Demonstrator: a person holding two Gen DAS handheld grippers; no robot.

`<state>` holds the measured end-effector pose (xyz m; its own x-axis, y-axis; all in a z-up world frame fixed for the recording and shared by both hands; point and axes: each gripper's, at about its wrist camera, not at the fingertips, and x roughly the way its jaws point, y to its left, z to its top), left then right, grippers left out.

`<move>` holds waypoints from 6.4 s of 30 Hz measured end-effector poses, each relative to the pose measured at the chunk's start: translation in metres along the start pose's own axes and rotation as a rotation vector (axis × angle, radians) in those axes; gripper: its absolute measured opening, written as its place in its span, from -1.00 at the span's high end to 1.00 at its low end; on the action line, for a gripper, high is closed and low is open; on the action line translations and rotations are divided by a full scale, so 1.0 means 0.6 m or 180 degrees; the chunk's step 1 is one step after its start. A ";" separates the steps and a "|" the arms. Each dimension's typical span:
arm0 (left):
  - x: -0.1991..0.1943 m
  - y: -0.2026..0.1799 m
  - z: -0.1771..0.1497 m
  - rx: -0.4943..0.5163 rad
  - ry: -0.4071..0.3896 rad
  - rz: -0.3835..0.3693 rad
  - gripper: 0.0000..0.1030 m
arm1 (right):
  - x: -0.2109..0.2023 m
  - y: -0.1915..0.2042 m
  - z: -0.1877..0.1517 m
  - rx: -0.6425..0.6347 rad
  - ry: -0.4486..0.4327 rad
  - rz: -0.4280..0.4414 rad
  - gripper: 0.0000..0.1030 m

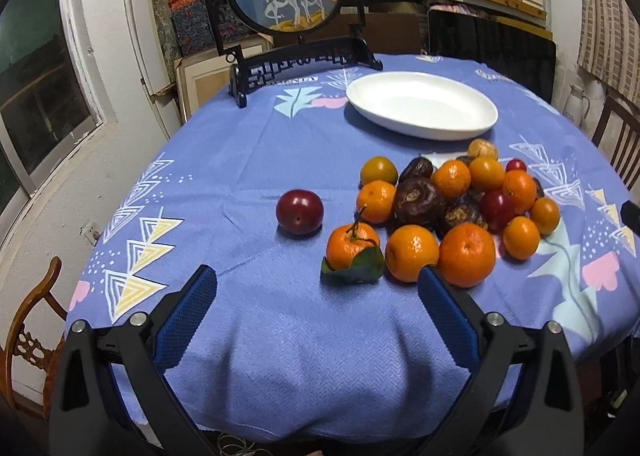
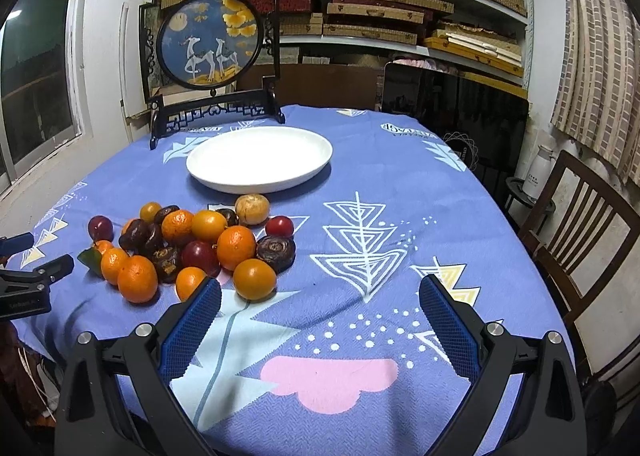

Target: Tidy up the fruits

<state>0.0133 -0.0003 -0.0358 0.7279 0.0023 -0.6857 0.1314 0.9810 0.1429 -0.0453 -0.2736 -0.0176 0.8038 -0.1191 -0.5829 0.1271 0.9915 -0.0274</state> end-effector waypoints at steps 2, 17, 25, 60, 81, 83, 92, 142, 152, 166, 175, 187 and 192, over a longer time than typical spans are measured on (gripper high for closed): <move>0.010 -0.003 -0.002 0.0026 0.0033 -0.0034 -0.91 | 0.003 -0.004 -0.001 0.0010 0.0017 0.0002 -0.93; 0.074 0.005 -0.006 0.0276 0.0232 -0.0337 0.04 | 0.034 -0.012 -0.010 0.0077 0.0173 0.0065 -0.93; 0.120 0.003 0.016 0.0228 0.0233 -0.0470 -0.03 | 0.046 -0.013 -0.010 0.0076 0.0227 0.0074 -0.93; 0.058 0.050 -0.002 0.0027 -0.0164 -0.0710 0.27 | 0.157 0.155 0.010 -0.0620 0.0868 0.1100 0.33; 0.192 -0.083 0.287 0.0285 0.0015 -0.1062 0.26 | 0.308 0.017 0.247 0.0052 0.0802 0.1394 0.30; 0.249 -0.103 0.320 0.0274 0.0228 -0.1065 0.26 | 0.363 0.019 0.265 0.0063 0.0950 0.1381 0.29; 0.360 -0.112 0.387 0.0024 0.0561 -0.1048 -0.17 | 0.426 0.018 0.316 0.0160 0.0689 0.1093 -0.18; 0.109 0.043 0.140 0.0138 -0.0078 -0.1008 0.27 | 0.183 0.011 0.099 -0.0087 0.0880 0.1360 0.26; 0.202 -0.111 0.286 0.0453 0.0176 -0.1420 0.27 | 0.303 -0.020 0.236 0.0162 0.0715 0.1403 0.26; 0.247 -0.138 0.333 0.0400 0.0162 -0.1286 -0.43 | 0.383 -0.023 0.262 0.0291 0.0647 0.1097 0.05; 0.092 -0.075 0.181 0.0803 -0.0197 -0.1292 -0.43 | 0.265 -0.034 0.188 0.0135 0.0548 0.0979 -0.07; 0.088 -0.038 0.034 0.0729 0.0044 -0.1237 0.12 | 0.194 -0.030 0.080 0.0167 0.0746 0.0990 -0.07; 0.093 -0.060 0.033 0.0819 -0.0031 -0.1231 0.16 | 0.183 -0.031 0.068 0.0174 0.0785 0.0994 -0.07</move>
<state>0.0626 -0.0395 -0.0649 0.5987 -0.3571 -0.7170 0.5562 0.8294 0.0513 0.0644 -0.3072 -0.0481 0.6459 0.2101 -0.7339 -0.0650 0.9730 0.2213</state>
